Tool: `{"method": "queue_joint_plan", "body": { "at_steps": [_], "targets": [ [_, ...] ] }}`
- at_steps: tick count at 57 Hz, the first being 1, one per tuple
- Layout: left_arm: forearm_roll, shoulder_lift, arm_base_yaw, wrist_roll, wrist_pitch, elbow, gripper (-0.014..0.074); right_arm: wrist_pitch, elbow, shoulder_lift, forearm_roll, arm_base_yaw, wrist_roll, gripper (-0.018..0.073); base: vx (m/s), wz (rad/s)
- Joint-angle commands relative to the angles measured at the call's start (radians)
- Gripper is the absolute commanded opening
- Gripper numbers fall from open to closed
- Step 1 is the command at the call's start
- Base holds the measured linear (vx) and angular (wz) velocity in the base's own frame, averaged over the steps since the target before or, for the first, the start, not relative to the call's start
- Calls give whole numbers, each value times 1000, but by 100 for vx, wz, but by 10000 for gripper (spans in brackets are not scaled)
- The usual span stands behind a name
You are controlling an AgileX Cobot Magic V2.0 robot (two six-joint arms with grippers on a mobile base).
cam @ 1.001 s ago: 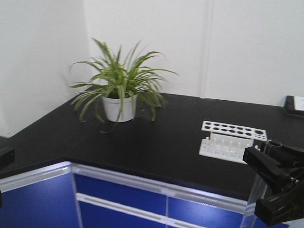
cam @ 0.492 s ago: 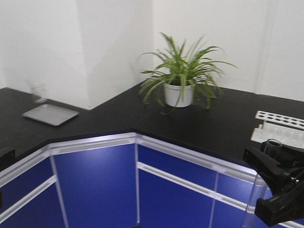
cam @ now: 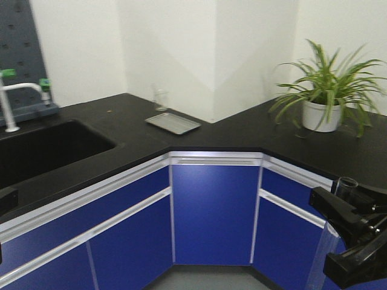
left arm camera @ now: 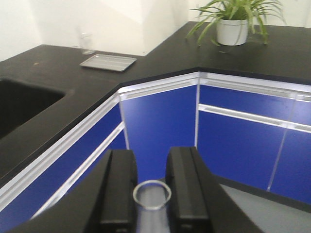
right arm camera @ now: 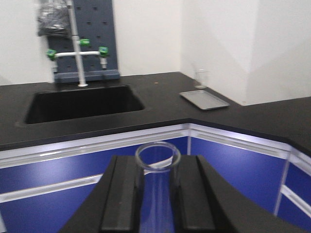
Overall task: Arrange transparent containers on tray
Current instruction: 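Drive the base to the yellow tray holding both tubes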
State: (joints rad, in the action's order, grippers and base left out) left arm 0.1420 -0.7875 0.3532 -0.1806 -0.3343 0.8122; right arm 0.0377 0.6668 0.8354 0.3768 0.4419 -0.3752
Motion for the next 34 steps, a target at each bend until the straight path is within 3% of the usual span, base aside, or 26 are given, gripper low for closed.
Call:
{"method": "queue_joint_plan", "body": {
  "at_steps": [1,34],
  "targets": [
    [-3,6,5,0,83,25,-6,80,30,-10,-2,-2,5,-12,-28,44],
    [-3,6,5,0,83,25,-6,80,30,-10,-2,-2,5,-12,-26,39]
  ]
}}
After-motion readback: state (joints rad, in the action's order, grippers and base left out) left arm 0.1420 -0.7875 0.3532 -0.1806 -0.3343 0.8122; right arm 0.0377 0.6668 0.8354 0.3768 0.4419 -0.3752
